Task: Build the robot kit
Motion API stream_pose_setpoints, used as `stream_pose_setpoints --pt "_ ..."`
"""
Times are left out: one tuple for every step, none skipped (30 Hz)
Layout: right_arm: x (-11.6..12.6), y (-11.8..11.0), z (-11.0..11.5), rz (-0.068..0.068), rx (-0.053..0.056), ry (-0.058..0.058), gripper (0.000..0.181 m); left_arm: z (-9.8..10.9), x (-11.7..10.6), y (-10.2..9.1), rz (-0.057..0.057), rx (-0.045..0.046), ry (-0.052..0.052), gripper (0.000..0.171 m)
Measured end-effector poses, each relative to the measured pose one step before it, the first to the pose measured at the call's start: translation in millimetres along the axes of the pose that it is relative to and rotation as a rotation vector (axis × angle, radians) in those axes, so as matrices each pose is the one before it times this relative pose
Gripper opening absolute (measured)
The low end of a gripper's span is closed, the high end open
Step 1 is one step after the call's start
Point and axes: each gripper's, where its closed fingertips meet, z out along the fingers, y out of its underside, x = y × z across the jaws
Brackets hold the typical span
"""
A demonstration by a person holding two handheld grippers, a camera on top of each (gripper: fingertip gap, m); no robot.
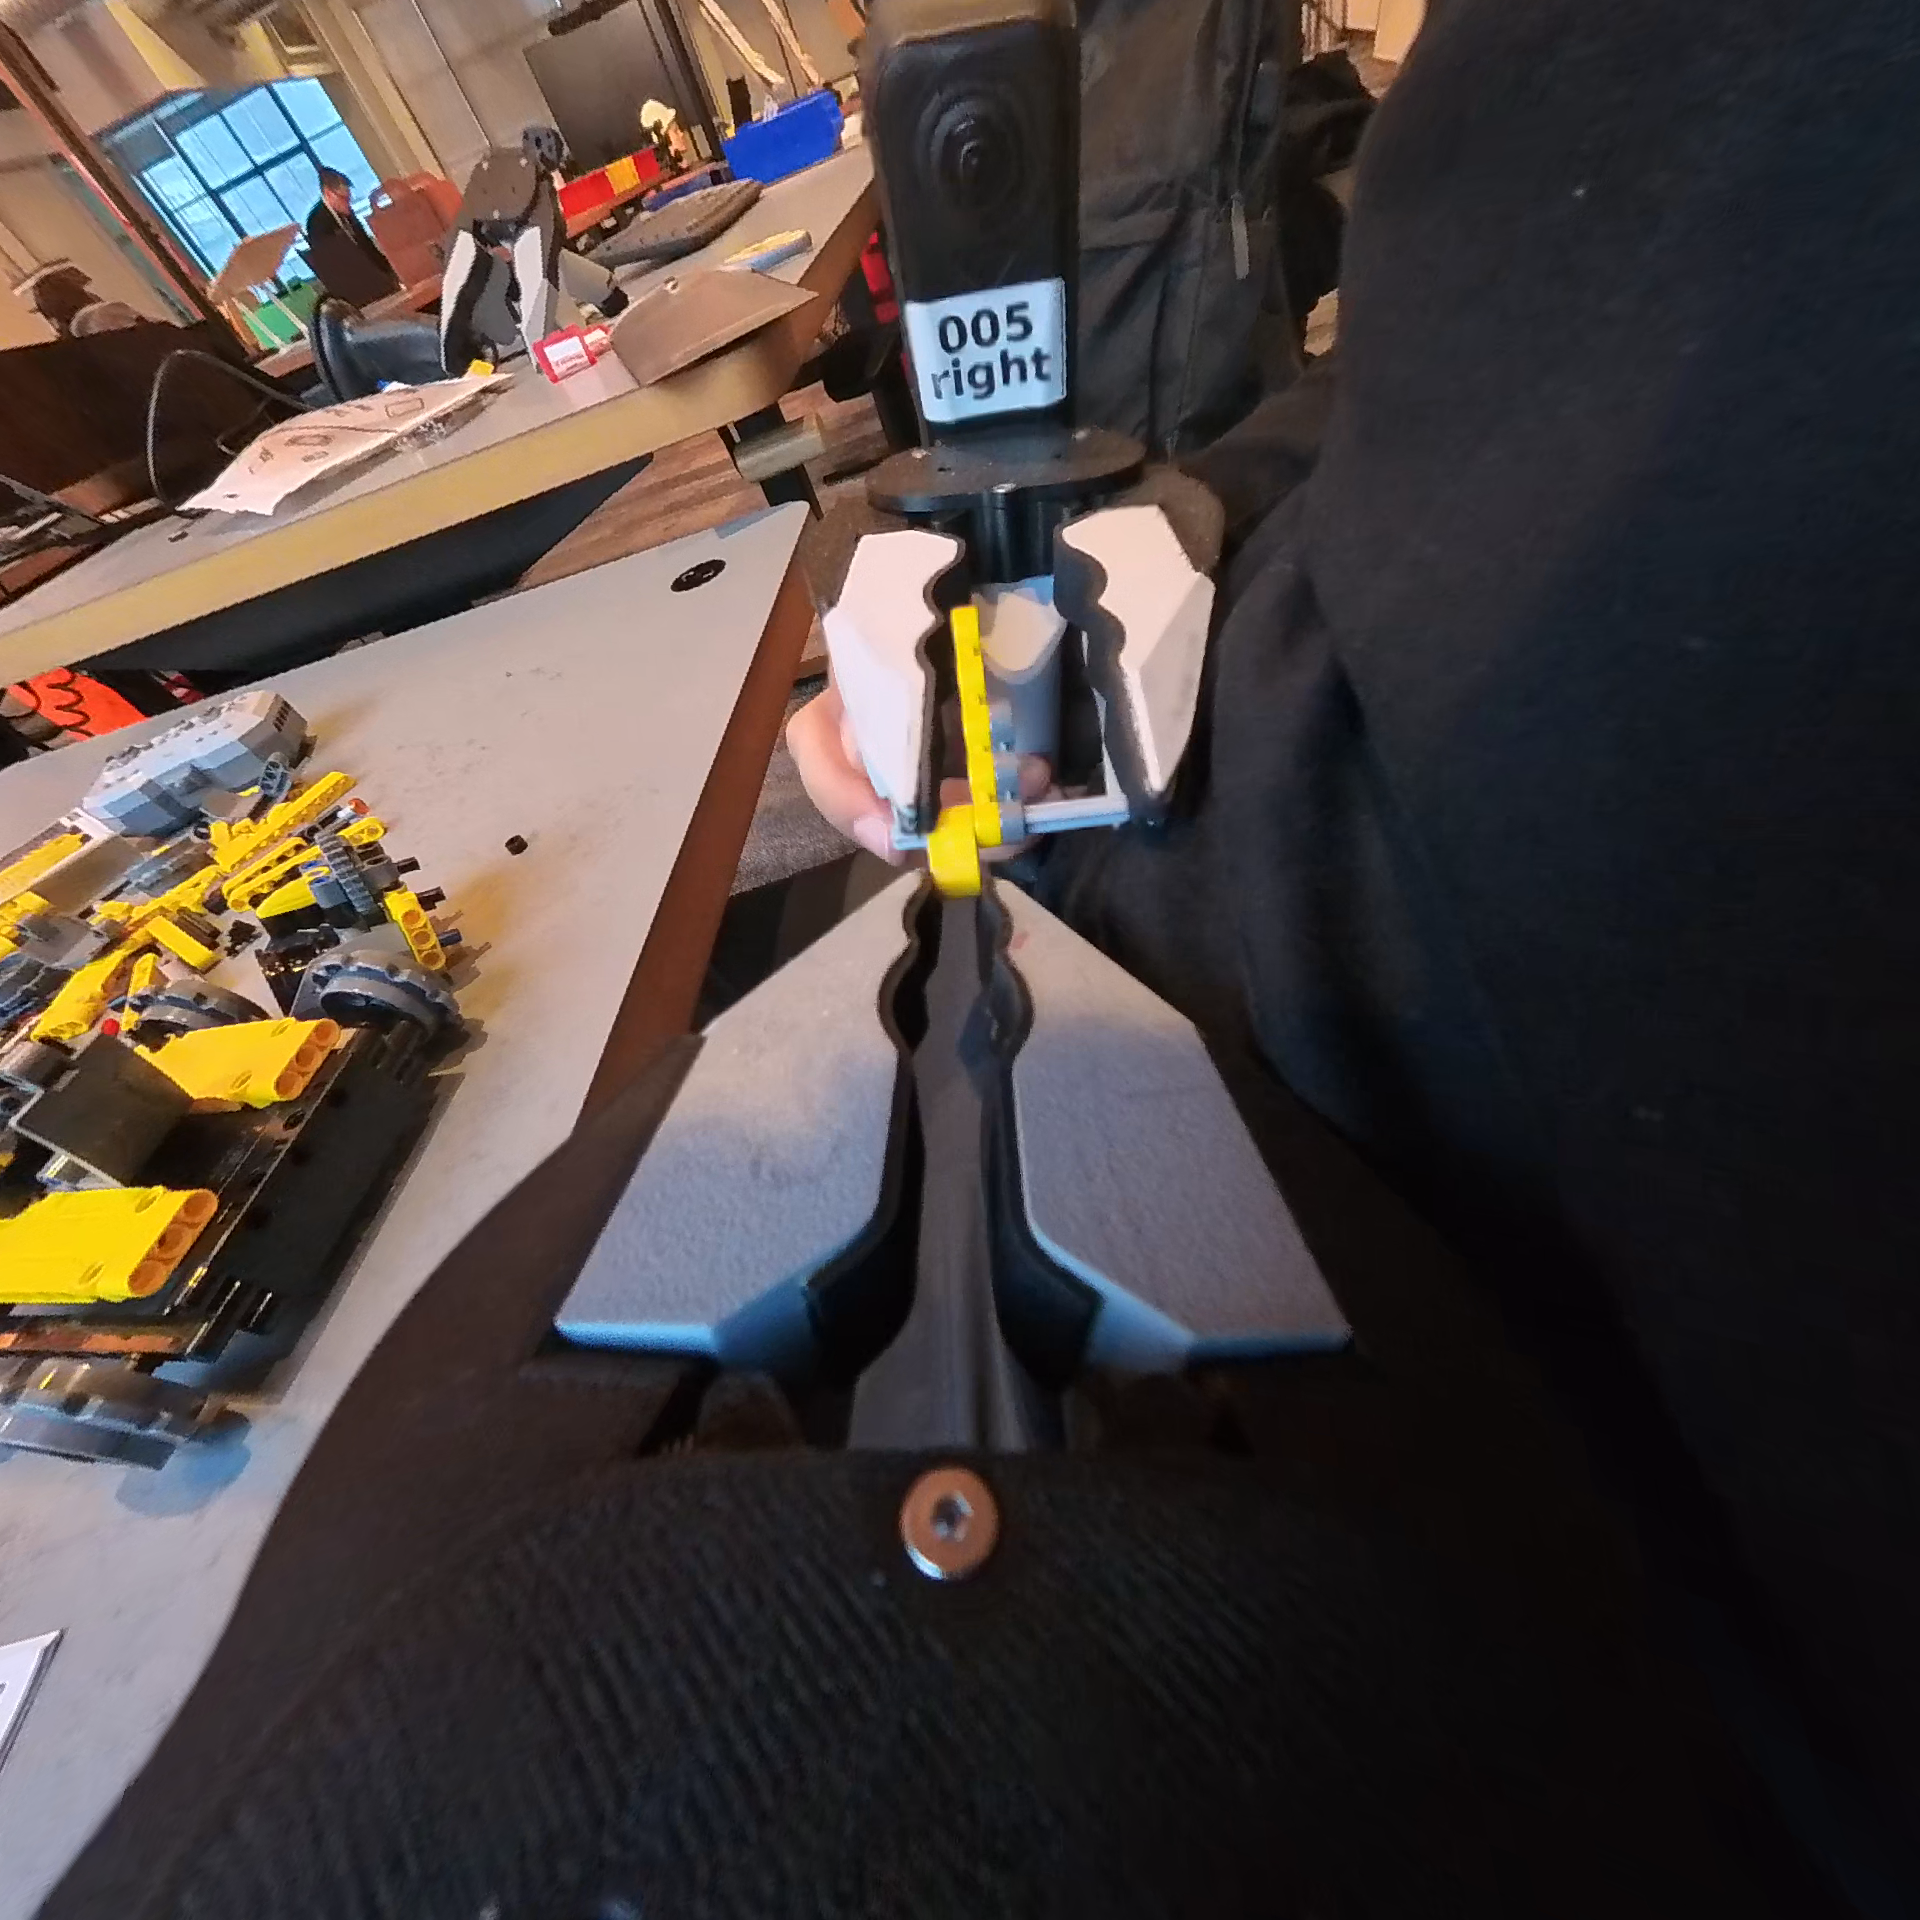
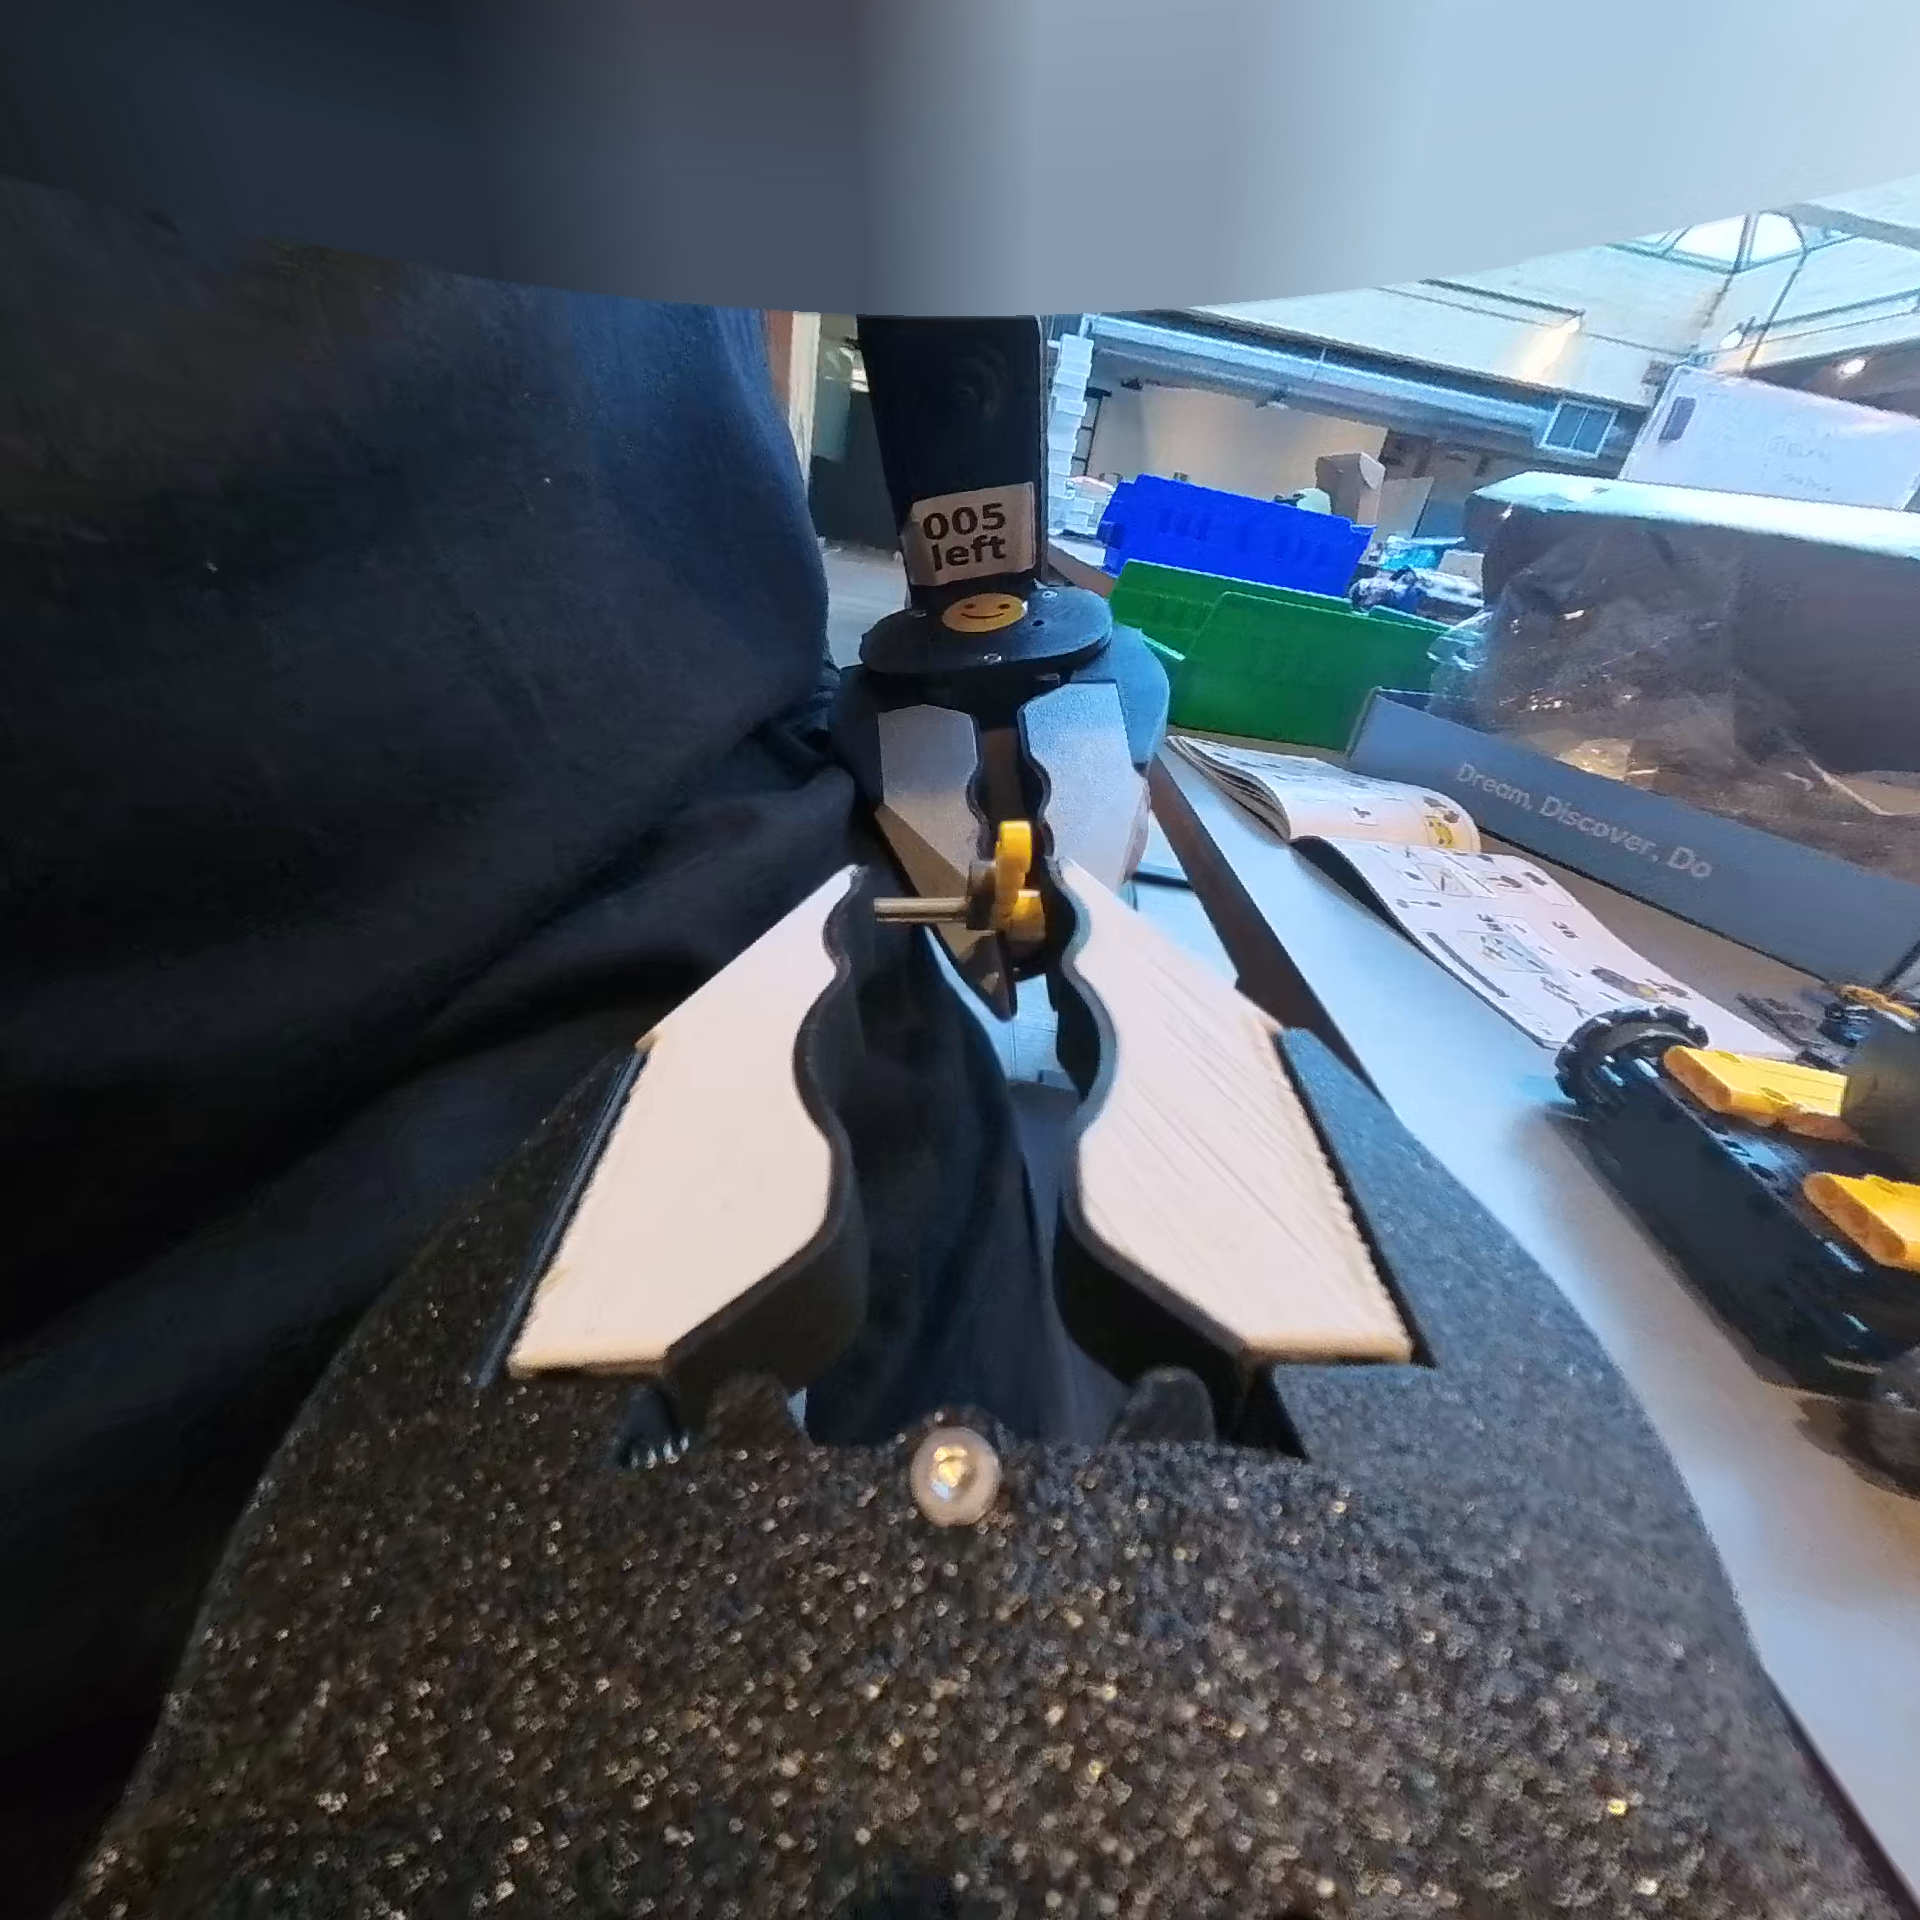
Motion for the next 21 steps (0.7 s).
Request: stream_pose_setpoints --pt "0.01 0.82 0.06 0.0069 -0.0089 -0.0028 0.034 0.04 0.08 0.68 -0.0020 -0.00429 0.0013 0.003" --pt "0.21 0.38 -0.08 0.0028 -0.0028 -0.0011 0.034 0.08 -0.30 0.23 -0.0015 -0.00088 -0.0020 0.003" --pt "0.33 -0.14 0.05 0.0021 0.0034 0.0020 0.034 -0.12 -0.21 -0.01 -0.0017 0.00001 -0.0008 0.003" --pt "0.04 -0.10 0.03 0.0037 0.0049 0.0024 0.034 0.00 0.21 0.01 -0.0036 -0.00031 0.0041 0.003" --pt "-0.22 -0.08 0.04 0.0075 0.0046 -0.0012 0.033 0.07 0.60 0.00 -0.0072 0.00097 0.0068 0.003" --pt "-0.66 0.00 0.11 0.0109 0.0050 -0.0045 0.034 0.11 1.14 0.07 -0.0099 0.00170 0.0084 0.004" --pt "-1.08 0.32 0.33 0.0086 0.0031 -0.0061 0.033 0.22 1.38 0.64 -0.0072 -0.00090 0.0080 0.004" --pt "-1.19 0.59 0.23 0.0052 -0.0005 -0.0061 0.034 0.14 1.34 0.67 0.0009 -0.00321 0.0046 0.004" --pt "-0.97 0.08 0.29 0.0073 0.0005 -0.0054 0.033 -0.06 0.86 -0.13 0.0062 -0.00152 0.0005 0.004" --pt "-0.51 -0.41 0.25 0.0081 0.0039 -0.0021 0.033 0.04 0.34 -0.34 0.0039 -0.00255 -0.0007 0.003" --pt "0.09 -0.22 0.19 0.0051 0.0011 0.0017 0.033 0.28 0.63 0.33 0.0009 -0.00454 0.0047 0.003" --pt "0.18 0.06 0.00 -0.0020 -0.0042 0.0038 0.032 0.86 4.88 0.60 0.0032 -0.00538 0.0319 0.004" --pt "-0.43 0.01 0.15 -0.0061 -0.0057 0.0021 0.009 0.31 1.25 0.75 -0.0028 -0.00841 -0.0017 0.003" --pt "-0.46 0.36 0.99 -0.0039 -0.0065 0.0038 0.008 -0.70 -0.41 0.05 0.0028 0.00081 -0.0067 0.003" --pt "0.45 -0.14 0.41 0.0010 -0.0034 0.0071 0.009 -0.37 -0.32 -0.35 -0.0141 0.00592 -0.0006 0.003" --pt "0.79 -1.29 -0.25 0.0139 0.0057 0.0025 0.009 -0.08 -1.00 -1.69 -0.0183 0.01655 -0.0003 0.003" --pt "2.56 -1.82 -0.82 0.0222 0.0092 0.0094 0.008 0.29 -3.03 -1.20 -0.0110 0.01015 -0.0115 0.003" --pt "3.40 -1.24 -1.00 0.0103 0.0054 0.0195 0.008 0.67 -3.11 -0.31 0.0038 -0.00039 -0.0151 0.004" --pt "2.17 -0.50 -0.87 -0.0067 -0.0015 0.0164 0.009 0.86 -2.87 0.57 0.0162 -0.00506 -0.0177 0.004" --pt "0.85 -0.54 -0.78 -0.0034 -0.0051 0.0061 0.013 -0.10 -3.26 -0.24 0.0207 0.00239 -0.0225 0.004" --pt "0.08 -0.98 -0.79 0.0052 -0.0044 -0.0018 0.019 -0.66 -2.63 -0.24 0.0118 0.00476 -0.0141 0.004"
